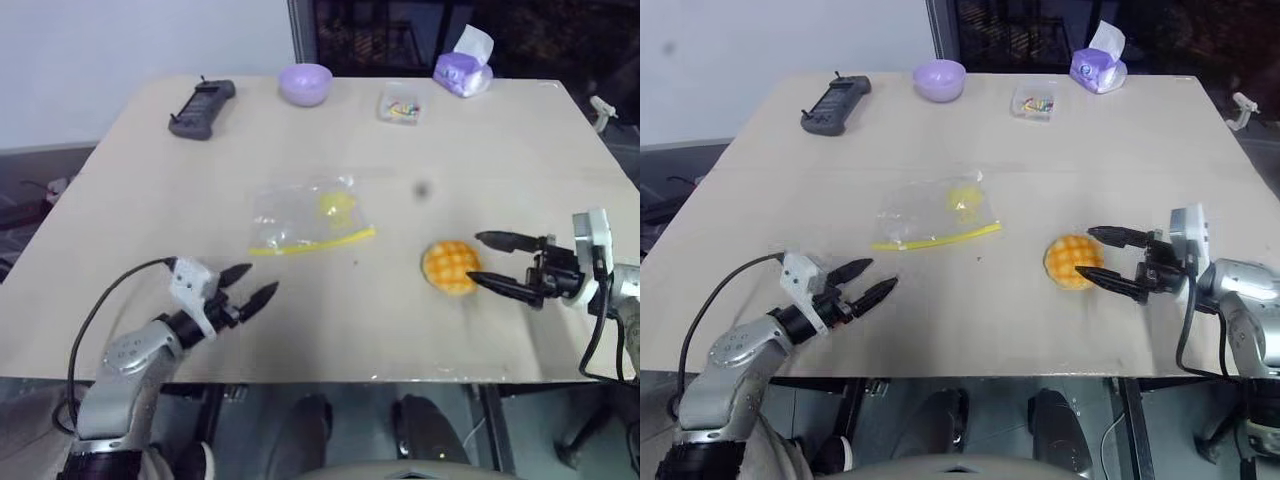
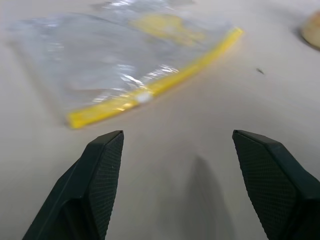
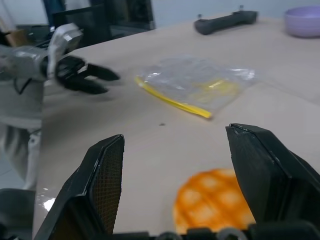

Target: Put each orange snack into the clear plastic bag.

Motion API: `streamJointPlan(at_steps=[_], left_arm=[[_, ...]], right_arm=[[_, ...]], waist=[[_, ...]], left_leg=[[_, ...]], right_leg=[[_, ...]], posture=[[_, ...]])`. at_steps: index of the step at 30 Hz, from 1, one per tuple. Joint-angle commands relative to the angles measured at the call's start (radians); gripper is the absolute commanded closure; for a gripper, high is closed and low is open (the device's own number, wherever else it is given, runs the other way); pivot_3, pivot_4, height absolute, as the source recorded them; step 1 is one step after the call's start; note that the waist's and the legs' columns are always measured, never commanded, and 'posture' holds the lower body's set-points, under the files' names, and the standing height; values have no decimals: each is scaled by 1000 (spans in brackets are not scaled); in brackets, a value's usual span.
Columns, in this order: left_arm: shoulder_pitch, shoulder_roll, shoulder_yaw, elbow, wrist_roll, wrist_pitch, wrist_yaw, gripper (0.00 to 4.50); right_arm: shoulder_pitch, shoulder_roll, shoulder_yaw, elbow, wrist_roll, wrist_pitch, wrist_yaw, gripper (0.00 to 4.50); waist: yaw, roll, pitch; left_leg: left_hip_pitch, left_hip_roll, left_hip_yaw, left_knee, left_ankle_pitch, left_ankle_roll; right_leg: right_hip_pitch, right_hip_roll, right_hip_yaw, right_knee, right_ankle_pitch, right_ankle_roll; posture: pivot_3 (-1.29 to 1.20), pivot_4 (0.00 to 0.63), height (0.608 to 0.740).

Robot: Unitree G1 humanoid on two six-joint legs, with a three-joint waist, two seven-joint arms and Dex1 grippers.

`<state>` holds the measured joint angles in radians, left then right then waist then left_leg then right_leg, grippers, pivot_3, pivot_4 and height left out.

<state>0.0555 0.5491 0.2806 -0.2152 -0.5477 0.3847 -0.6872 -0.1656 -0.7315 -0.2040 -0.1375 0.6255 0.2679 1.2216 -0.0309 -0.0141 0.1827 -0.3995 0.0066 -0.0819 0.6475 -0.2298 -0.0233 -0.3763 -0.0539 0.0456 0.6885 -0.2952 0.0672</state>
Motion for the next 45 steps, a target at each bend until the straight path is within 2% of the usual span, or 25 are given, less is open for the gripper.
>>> streamJointPlan(at_steps=[1,4,8,16,22,23,26,27,30,34,36,40,45], left_arm=[[-67,9,108,-4,-119,112,71,817],[-117,15,142,29,-162,204,121,817],[-189,16,128,99,-188,291,144,817],[-434,-51,2,391,-114,387,177,817],[-493,-66,-67,451,-87,432,124,817],[-497,-67,-73,453,-86,437,115,1331],[-509,-86,-61,441,-116,487,106,2368],[-512,-91,-58,432,-127,504,103,2989],[-506,-107,-42,386,-160,504,68,4373],[-501,-148,25,289,-280,544,43,4451],[-507,-180,76,249,-378,600,70,4451],[-560,-316,205,222,-627,716,337,4451],[-552,-392,228,177,-776,733,546,4451]], right_arm=[[-8,-4,-12,-22,-6,-11,-18,953],[-2,-3,-9,-19,-16,-17,-19,953],[-3,5,-7,-27,-18,-13,-33,953],[6,29,-6,-48,-25,-16,-71,953],[43,38,-15,-79,-23,-19,-95,953],[47,39,-15,-82,-23,-20,-99,887],[55,44,-17,-87,-24,-25,-112,887],[56,45,-17,-89,-24,-26,-115,887],[59,49,-15,-94,-29,-34,-127,887],[33,67,6,-89,-83,-72,-174,887],[9,79,41,-77,-173,-115,-231,887],[-83,122,280,-91,-445,-77,-366,887],[-166,226,365,-23,-565,-138,-486,887]], waist=[[0,0,0],[-1,0,0],[-2,0,0],[11,-1,0],[15,0,-1],[17,0,-1],[19,0,-1],[19,0,-1],[17,0,-1],[15,-1,0],[11,-1,0],[10,-1,0],[14,-1,0]], left_leg=[[0,0,-1,0,0,0],[0,0,0,0,0,0],[0,0,0,-1,0,0],[-1,-1,-2,0,0,0],[-1,-1,-2,-1,0,0],[-1,-1,-2,-1,0,0],[-1,-2,-2,0,0,0],[-1,-2,-2,0,0,0],[-1,-2,-2,0,0,0],[-2,-1,-2,0,0,0],[-2,-1,-2,0,0,0],[-1,-1,-2,0,0,0],[-3,-1,-3,0,1,-1]], right_leg=[[0,0,0,0,0,0],[0,0,0,0,0,0],[0,0,0,-1,0,0],[0,0,-2,-1,0,0],[0,0,-1,-1,0,0],[0,0,-2,-1,0,0],[1,-1,-1,-1,0,0],[1,-1,-1,-1,0,0],[1,-1,-2,-1,0,0],[0,0,-2,-2,0,0],[0,0,-1,-2,0,0],[0,0,-2,-1,0,0],[0,-1,-2,-3,0,0]], posture=[[0,150,736],[0,150,736],[0,150,736],[0,150,736],[0,150,736],[0,150,736],[0,150,736],[0,150,736],[0,150,736],[0,150,736],[0,150,736],[0,150,736],[0,150,736]])
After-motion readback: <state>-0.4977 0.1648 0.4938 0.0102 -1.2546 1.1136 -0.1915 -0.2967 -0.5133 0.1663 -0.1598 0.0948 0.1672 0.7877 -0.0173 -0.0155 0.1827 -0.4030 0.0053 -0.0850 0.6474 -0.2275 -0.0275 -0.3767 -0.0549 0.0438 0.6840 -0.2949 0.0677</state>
